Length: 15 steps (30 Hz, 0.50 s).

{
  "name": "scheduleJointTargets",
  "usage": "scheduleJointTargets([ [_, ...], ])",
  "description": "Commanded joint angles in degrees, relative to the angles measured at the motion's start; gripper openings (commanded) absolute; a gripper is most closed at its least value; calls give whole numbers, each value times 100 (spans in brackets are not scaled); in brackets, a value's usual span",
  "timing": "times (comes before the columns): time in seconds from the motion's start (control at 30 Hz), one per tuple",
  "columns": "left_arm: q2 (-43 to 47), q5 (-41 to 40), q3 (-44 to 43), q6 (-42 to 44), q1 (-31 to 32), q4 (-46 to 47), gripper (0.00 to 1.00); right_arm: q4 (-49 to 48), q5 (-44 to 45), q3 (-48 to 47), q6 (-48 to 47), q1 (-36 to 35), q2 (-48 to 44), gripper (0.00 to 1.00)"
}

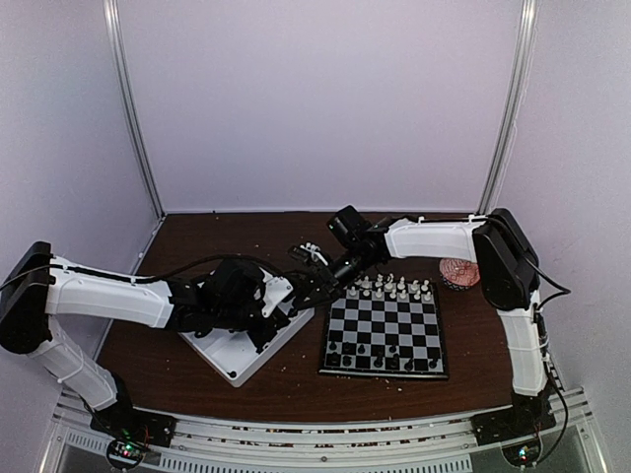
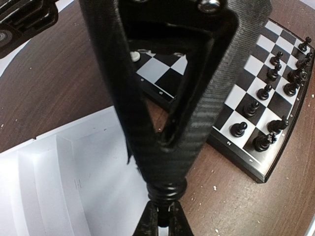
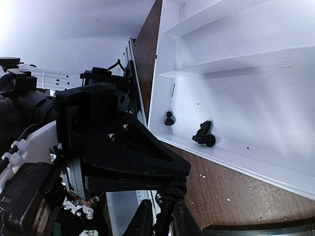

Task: Set up the chess pieces on the board
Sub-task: Pick up the bishop from the chess pile.

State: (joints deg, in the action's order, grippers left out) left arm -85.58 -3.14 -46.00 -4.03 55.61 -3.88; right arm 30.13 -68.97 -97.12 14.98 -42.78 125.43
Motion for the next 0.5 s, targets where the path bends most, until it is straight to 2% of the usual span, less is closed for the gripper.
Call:
scheduleJointTargets([
  [0.0,4,-91,-107,-36,29,300,0,-102,4,55,-46,-52,53,14],
  [0.13,-25,-99,-103,-48,28,315,0,-118,52,45,-75,-29,12,7],
  [0.27,-11,-112,-66,-62,28,328,0,11,154,0,-206,31,-49,5],
  [0.33,25,-133,-10,-65,28,318,0,323,277,-73,-496,128,-157,5],
  [0.47,173,-263,202,-93,28,326,0,1442,1087,-119,-1742,445,-680,5],
])
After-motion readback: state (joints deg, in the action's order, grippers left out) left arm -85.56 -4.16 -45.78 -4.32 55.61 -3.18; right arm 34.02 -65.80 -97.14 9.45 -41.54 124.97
